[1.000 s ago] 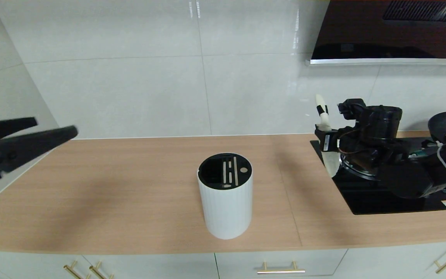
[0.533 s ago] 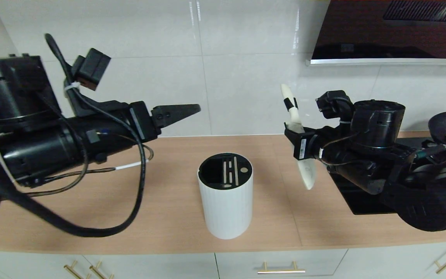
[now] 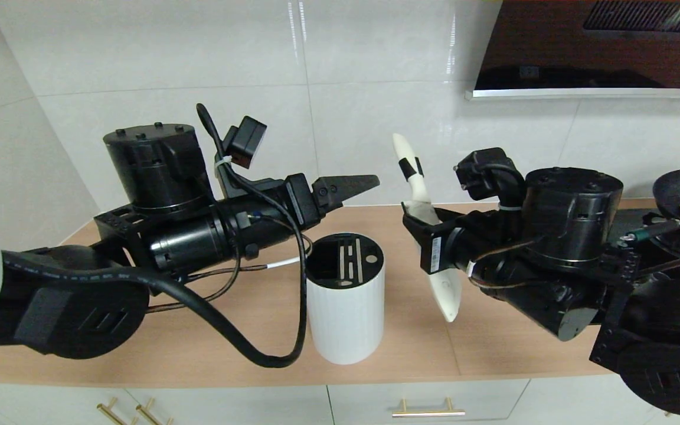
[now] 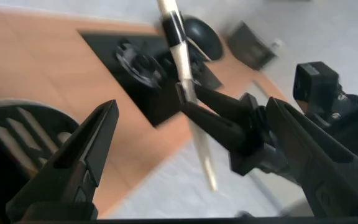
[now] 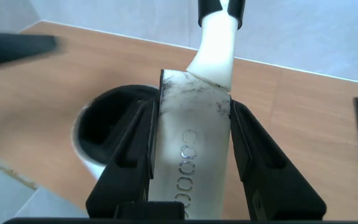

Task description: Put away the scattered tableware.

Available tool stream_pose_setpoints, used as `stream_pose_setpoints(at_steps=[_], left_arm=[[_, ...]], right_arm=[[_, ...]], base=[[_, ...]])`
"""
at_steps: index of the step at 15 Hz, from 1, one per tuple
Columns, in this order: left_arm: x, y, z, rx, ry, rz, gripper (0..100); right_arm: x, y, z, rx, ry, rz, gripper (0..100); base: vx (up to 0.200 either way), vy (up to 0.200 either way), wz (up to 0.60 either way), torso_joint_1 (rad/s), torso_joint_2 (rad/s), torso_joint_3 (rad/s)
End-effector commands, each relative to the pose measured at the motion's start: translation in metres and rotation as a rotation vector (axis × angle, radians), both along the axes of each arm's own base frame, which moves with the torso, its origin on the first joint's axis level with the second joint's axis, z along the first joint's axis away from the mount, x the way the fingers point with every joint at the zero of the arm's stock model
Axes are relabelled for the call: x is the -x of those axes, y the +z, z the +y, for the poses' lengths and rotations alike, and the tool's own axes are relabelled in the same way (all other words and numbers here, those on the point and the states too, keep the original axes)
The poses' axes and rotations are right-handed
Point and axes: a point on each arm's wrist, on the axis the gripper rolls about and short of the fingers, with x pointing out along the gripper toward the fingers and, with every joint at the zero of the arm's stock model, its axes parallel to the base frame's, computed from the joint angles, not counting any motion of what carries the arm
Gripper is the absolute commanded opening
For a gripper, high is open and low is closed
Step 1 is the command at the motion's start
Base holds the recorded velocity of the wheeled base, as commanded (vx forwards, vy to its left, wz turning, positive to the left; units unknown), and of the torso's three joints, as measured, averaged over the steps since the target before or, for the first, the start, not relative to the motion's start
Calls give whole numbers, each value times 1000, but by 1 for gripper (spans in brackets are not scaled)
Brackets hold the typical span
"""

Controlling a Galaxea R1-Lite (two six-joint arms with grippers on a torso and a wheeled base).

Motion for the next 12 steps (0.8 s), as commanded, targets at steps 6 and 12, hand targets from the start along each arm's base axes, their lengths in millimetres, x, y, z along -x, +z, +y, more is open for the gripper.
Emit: stream_pose_setpoints(at_steps=[6,12], left_arm=[[-3,-11,-15,13,-29,-11,100],[-6,-18,-20,10,-38,-3,100]], right_arm=[[28,-14,27,35,106,31,0],[42,-15,31,40,146,34,0]], base=[[0,0,0,0,0,0],[0,0,0,0,0,0]])
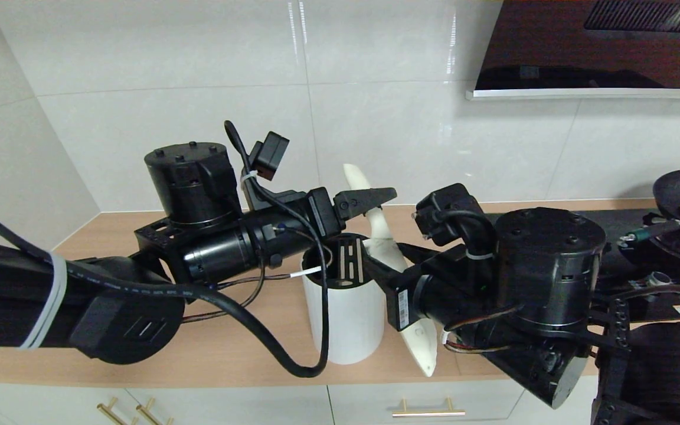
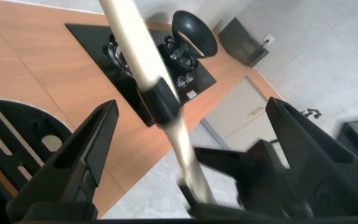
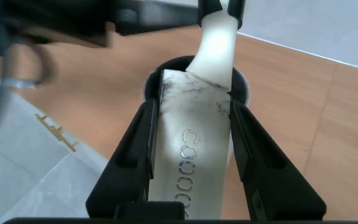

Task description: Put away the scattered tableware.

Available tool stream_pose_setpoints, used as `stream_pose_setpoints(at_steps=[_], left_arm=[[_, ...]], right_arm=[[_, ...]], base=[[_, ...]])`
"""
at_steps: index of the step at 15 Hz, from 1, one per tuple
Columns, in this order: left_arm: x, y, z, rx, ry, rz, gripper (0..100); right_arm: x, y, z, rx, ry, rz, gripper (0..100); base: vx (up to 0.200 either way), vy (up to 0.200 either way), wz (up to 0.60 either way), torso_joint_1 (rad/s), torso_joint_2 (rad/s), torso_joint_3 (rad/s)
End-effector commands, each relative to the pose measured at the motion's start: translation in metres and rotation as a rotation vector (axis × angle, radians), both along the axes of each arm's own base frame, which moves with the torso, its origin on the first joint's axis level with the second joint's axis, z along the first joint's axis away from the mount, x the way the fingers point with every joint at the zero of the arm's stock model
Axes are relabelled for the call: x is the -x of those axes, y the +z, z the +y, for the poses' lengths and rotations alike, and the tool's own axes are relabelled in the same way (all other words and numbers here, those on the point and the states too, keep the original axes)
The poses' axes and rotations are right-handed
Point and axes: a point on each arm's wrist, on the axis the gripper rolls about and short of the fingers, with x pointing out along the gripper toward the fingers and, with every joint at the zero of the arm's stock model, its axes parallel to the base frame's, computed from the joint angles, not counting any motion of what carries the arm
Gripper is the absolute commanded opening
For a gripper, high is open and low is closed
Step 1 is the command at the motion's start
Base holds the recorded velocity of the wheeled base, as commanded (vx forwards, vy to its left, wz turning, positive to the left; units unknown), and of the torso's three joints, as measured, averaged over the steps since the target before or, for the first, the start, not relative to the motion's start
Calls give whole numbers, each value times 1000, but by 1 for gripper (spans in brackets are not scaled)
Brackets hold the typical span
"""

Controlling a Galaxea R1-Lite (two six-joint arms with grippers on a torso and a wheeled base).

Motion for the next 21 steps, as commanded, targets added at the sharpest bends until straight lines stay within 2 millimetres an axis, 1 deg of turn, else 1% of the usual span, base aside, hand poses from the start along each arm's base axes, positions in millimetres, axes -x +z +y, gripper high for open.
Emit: stream_pose_setpoints(at_steps=[1,6,9,13,14,16,19,21], left_arm=[[-1,-2,-1,-2,-1,4,100],[-3,-4,-2,-4,1,7,100],[-4,-5,-3,-5,1,10,100],[-5,-5,-3,-6,22,10,100],[-5,-5,-3,-6,22,10,0],[-6,-5,-2,-6,25,8,0],[-8,-9,-2,-14,25,17,0],[-7,-8,-2,-11,27,14,0]], right_arm=[[3,0,1,0,9,1,0],[8,-3,3,8,29,8,0],[16,-5,7,14,52,12,0],[16,-4,6,12,52,10,0],[16,-4,6,12,52,10,0],[17,-3,5,9,50,8,0],[18,4,1,-7,47,-5,0],[18,6,-1,-14,44,-9,0]], base=[[0,0,0,0,0,0],[0,0,0,0,0,0],[0,0,0,0,0,0],[0,0,0,0,0,0],[0,0,0,0,0,0],[0,0,0,0,0,0],[0,0,0,0,0,0],[0,0,0,0,0,0]])
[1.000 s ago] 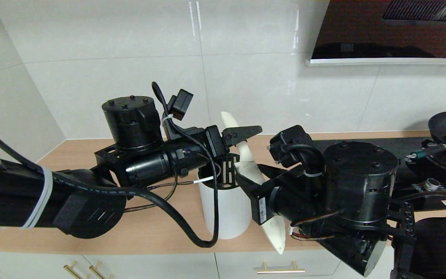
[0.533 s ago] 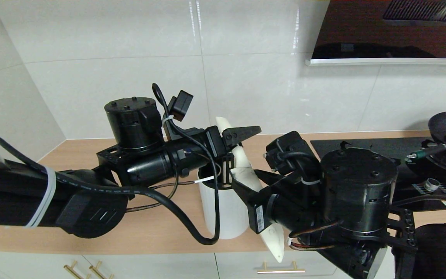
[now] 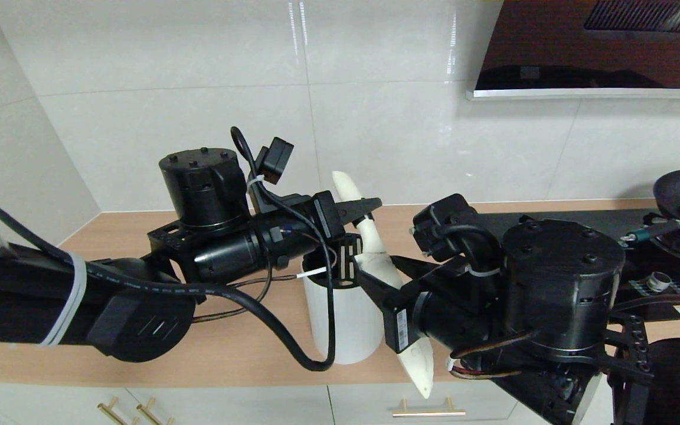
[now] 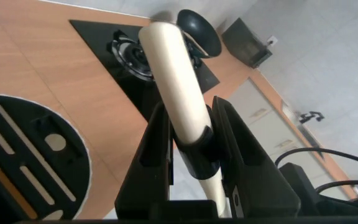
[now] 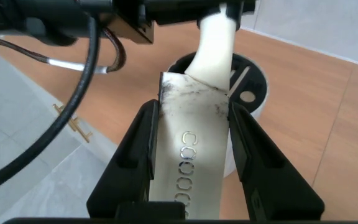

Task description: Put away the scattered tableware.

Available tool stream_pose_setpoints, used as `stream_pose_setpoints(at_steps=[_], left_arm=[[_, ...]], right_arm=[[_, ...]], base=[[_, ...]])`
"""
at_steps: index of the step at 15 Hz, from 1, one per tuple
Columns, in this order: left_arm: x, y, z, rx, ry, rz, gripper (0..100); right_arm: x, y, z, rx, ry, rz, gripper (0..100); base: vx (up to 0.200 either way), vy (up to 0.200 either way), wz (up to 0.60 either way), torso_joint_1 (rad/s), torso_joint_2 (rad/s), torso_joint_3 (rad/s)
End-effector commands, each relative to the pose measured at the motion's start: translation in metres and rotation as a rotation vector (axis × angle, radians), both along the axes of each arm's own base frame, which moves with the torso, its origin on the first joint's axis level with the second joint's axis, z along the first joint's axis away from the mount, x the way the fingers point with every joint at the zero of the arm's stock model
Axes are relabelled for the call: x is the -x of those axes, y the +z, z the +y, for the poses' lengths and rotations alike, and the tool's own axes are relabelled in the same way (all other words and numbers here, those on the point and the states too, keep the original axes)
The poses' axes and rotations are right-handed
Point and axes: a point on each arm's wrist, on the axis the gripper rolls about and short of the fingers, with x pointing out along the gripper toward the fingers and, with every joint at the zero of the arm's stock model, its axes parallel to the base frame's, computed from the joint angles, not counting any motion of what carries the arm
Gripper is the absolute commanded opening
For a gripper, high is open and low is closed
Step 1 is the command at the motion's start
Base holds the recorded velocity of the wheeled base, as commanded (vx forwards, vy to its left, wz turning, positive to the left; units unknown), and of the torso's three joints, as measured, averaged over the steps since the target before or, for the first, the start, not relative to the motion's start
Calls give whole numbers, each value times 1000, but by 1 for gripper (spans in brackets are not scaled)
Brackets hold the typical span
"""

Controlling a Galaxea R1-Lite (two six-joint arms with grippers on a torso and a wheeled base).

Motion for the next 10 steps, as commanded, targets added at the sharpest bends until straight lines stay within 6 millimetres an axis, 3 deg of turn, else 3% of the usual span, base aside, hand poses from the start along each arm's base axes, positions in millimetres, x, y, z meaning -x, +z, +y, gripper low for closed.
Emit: stream_pose_setpoints(at_steps=[1,5,6,8,10], left_arm=[[1,1,0,2,0,-2,0],[2,8,1,25,10,-42,0],[2,11,2,37,27,-60,0],[7,26,7,64,53,-104,0],[18,55,28,95,93,-191,0]], right_arm=[[1,5,-2,-16,-2,-10,0],[0,4,-2,-11,-16,-10,0],[0,4,-2,-11,-16,-10,100],[1,8,-6,-26,-18,-18,100],[2,35,-39,-92,-60,-89,100]], base=[[0,0,0,0,0,0],[0,0,0,0,0,0],[0,0,0,0,0,0],[0,0,0,0,0,0],[0,0,0,0,0,0]])
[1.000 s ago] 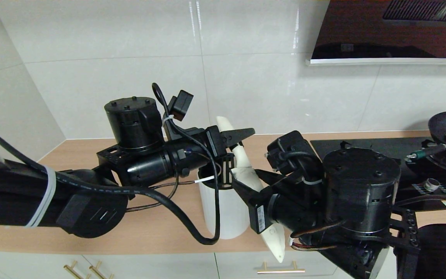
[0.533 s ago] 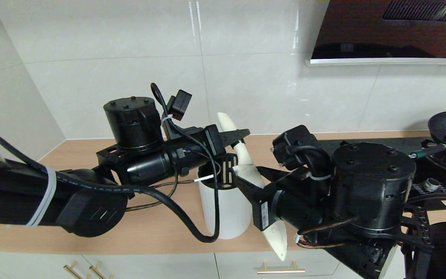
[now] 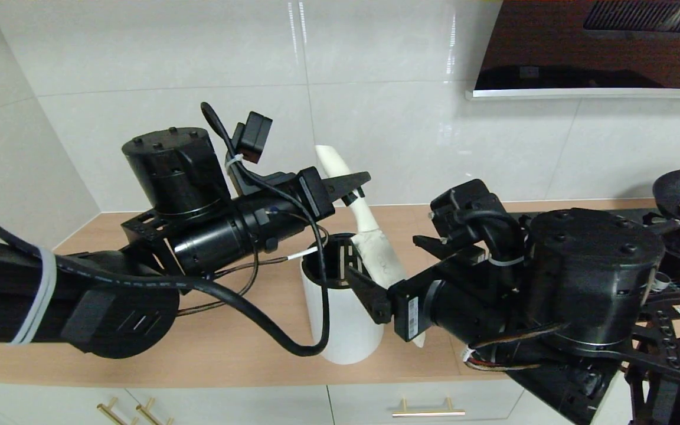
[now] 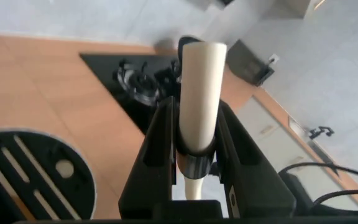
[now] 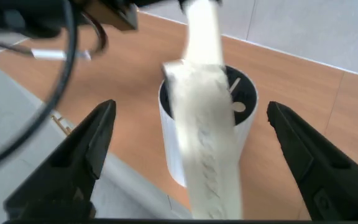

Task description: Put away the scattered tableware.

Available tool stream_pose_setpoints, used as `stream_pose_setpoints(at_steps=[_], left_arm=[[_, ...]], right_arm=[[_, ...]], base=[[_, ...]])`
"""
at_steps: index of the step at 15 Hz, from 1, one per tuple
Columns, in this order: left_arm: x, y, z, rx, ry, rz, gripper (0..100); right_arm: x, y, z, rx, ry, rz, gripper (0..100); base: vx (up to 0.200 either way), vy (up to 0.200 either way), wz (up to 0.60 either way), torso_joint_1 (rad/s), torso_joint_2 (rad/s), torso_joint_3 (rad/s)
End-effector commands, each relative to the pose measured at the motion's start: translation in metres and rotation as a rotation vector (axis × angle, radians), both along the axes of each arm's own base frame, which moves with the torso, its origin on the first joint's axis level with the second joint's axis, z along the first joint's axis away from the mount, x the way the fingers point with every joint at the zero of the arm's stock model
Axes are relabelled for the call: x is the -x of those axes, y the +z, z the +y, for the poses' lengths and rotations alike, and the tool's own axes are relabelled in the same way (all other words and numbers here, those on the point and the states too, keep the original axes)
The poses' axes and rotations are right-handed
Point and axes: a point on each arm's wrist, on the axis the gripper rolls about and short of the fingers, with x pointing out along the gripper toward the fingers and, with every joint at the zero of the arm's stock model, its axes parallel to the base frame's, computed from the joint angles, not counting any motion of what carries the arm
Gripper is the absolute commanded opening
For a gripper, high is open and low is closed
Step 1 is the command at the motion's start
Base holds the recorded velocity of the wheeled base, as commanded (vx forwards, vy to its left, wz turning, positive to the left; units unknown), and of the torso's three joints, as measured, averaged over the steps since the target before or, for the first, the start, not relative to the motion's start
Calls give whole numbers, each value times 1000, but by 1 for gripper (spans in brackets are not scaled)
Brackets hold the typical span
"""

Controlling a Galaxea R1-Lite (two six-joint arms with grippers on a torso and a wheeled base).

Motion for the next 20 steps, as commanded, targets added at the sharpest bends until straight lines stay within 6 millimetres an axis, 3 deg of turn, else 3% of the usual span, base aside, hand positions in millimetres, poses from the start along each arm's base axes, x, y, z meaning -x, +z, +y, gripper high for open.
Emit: stream_pose_setpoints(at_steps=[1,5,10,14,20], left_arm=[[18,42,30,53,55,-130,0],[31,66,61,-53,172,-363,0],[40,63,66,-211,222,-520,0],[38,47,65,-320,227,-562,0],[11,19,54,-360,252,-553,0]], right_arm=[[0,37,-42,-79,-61,-95,100],[-22,55,-75,-101,-203,-156,100],[-35,53,-81,-88,-248,-155,100],[-37,49,-79,-75,-249,-146,100],[-37,49,-79,-75,-249,-146,100]], base=[[0,0,0,0,0,0],[0,0,0,0,0,0],[0,0,0,0,0,0],[0,0,0,0,0,0],[0,0,0,0,0,0]])
